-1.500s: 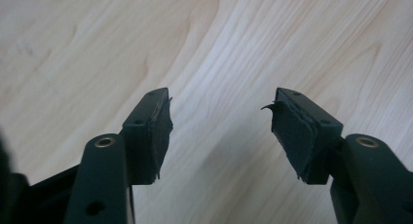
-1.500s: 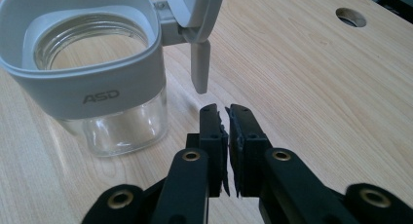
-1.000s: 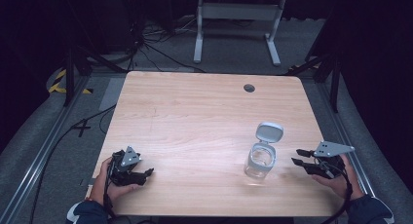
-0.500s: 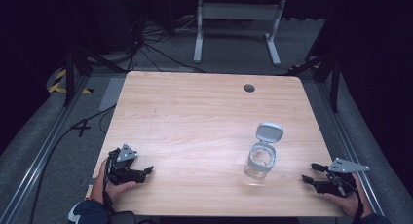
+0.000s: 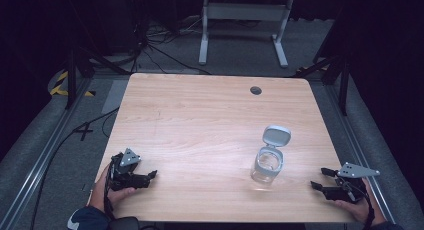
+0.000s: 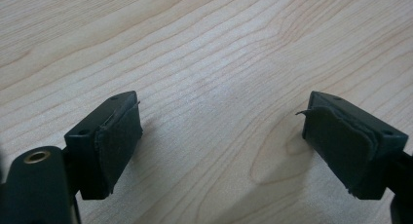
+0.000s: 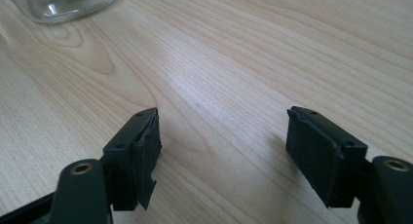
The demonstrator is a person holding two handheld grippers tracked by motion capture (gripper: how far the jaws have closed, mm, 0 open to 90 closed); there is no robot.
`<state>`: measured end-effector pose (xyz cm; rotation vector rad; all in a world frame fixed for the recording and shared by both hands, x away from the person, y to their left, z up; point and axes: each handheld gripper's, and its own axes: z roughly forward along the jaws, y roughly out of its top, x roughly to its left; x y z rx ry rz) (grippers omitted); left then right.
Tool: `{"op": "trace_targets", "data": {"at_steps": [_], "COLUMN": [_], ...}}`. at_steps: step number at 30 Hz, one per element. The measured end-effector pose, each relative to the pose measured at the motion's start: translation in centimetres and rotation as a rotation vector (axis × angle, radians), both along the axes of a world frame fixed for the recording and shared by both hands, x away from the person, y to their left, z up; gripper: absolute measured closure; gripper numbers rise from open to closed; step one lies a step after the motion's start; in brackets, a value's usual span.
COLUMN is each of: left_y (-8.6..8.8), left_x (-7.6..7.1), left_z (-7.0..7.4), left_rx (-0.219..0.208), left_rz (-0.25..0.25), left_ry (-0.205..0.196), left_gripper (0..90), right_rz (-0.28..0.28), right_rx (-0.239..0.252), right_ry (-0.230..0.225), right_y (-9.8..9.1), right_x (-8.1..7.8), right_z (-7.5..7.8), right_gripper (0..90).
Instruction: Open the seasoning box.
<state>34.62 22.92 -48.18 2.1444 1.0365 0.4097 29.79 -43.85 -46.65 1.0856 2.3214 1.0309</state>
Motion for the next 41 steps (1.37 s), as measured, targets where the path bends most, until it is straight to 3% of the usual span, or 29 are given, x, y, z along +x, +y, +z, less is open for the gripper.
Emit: {"op": "trace_targets", "data": {"at_steps": [41], "left_y": [0.02], "left_x": [0.05], "left_z": [-0.01], "left_rx": [0.001], "left_rz": [-0.008], "left_ry": [-0.005], "left_gripper": [14.4], "right_rz": [0.002], "right_rx": [-0.002], "right_ry": [0.000], "right_y": [0.02], "right_x": [-0.05], "right_z": [-0.01], "right_gripper": [27.1]}}
